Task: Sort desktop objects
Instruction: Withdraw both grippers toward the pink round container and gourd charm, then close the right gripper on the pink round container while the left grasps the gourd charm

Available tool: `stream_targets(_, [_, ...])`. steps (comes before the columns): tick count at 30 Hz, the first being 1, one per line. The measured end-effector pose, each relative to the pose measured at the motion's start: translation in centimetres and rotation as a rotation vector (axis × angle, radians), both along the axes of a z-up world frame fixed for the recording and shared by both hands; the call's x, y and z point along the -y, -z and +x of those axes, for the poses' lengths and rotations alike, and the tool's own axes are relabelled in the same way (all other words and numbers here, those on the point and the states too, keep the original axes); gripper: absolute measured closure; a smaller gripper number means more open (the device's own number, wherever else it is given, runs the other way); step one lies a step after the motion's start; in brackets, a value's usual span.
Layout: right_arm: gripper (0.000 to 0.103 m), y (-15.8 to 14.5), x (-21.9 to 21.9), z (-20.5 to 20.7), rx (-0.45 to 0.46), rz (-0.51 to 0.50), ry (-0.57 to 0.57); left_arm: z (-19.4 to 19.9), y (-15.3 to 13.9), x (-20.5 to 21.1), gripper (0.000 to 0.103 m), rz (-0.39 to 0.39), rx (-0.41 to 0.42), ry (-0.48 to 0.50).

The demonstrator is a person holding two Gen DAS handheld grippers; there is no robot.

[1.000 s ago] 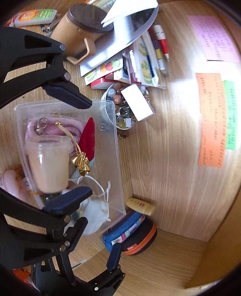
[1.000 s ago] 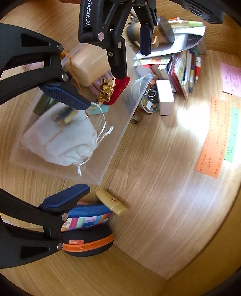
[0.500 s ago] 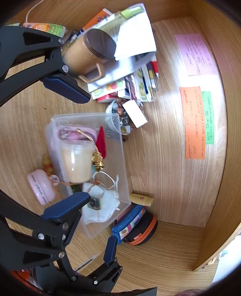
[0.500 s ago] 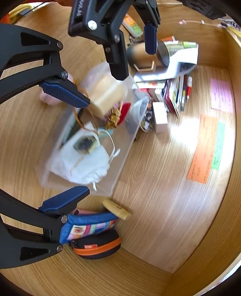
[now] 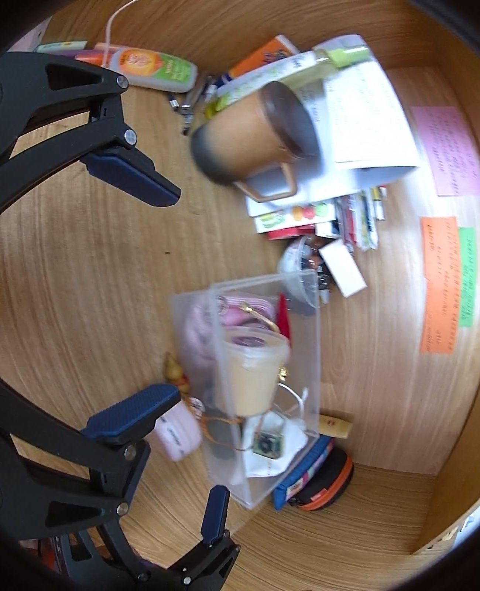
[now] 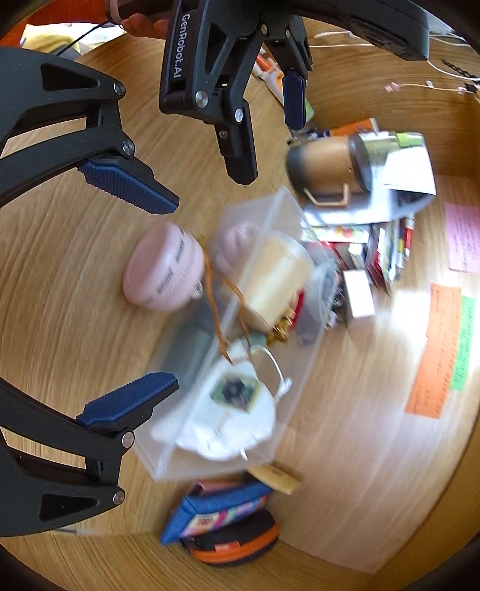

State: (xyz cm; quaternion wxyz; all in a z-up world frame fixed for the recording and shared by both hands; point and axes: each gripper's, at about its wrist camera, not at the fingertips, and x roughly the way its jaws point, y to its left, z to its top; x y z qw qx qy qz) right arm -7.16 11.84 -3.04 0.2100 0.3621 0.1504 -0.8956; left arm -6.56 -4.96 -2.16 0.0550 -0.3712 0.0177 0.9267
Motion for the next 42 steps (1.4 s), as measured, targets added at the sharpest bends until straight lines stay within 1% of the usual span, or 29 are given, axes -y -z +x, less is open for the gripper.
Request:
stream_targets(4, [0.017, 1.8, 0.9, -0.4, 0.039, 0.019, 0.005, 0.5, 1.1, 0.6, 0.005, 0.001, 0.022, -0.008])
stream_targets(10, [0.017, 3.9, 1.3, -1.8, 0.114, -0.020, 0.025, 0.7, 2.5, 1.2, 0.005, 0.012, 0.058, -0.014])
stream_targets(13, [0.020, 4.4, 1.5, -2.2, 0.125, -0.034, 0.028, 0.6, 2.9, 1.1, 0.005, 0.015, 0.072, -0.008])
stream_targets(14, [0.021, 4.5, 1.6, -2.3, 0.123, -0.031, 0.031, 0.5, 3.1, 1.0, 0.005, 0.016, 0.077, -0.007])
stream_targets(15, [0.025, 4.6, 1.6, -2.3, 0.118, -0.030, 0.037, 0.3, 3.2, 0.9, 0.005, 0.018, 0.082, -0.005])
stream_targets(16, [0.032, 4.7, 1.6, -2.4, 0.120, -0.029, 0.037, 0.3, 3.4, 0.8, 0.005, 0.019, 0.087, -0.004])
stream_targets(18, [0.040, 4.8, 1.4, -2.6, 0.131, -0.037, 0.036, 0.0, 3.7, 0.6, 0.005, 0.021, 0.098, -0.001])
stream_targets(23, [0.040, 4.8, 0.3, -2.5, 0.122, -0.067, 0.024, -0.8, 4.2, -0.4, 0.005, 0.033, 0.128, 0.013])
stream_targets(26, [0.040, 4.4, -0.7, -2.4, 0.111, -0.073, 0.032, -1.1, 4.2, -1.2, 0.005, 0.059, 0.134, 0.028])
stream_targets(29, [0.040, 3.9, -2.4, -2.1, 0.100, -0.098, 0.049, -1.5, 4.1, -2.4, 0.005, 0.043, 0.120, 0.038])
stream_targets(35, [0.040, 3.4, -5.4, -1.7, 0.081, -0.107, 0.074, -2.6, 4.5, -4.5, 0.006, 0.047, 0.142, 0.046])
stream_targets(37, [0.040, 3.2, -6.4, -1.6, 0.077, -0.111, 0.080, -3.0, 4.6, -5.1, 0.011, 0.048, 0.151, 0.041])
stream_targets(38, [0.040, 3.2, -6.8, -1.6, 0.076, -0.112, 0.084, -3.1, 4.7, -5.4, 0.020, 0.047, 0.156, 0.044])
stream_targets(39, [0.040, 3.2, -7.3, -1.6, 0.077, -0.117, 0.087, -3.3, 4.8, -5.7, 0.027, 0.043, 0.167, 0.046])
stream_targets(41, [0.040, 3.3, -8.4, -1.8, 0.085, -0.135, 0.095, -3.6, 5.1, -6.1, 0.033, 0.047, 0.183, 0.034])
stream_targets(42, [0.040, 3.3, -8.8, -1.9, 0.089, -0.141, 0.098, -3.7, 5.2, -6.2, 0.033, 0.056, 0.188, 0.031])
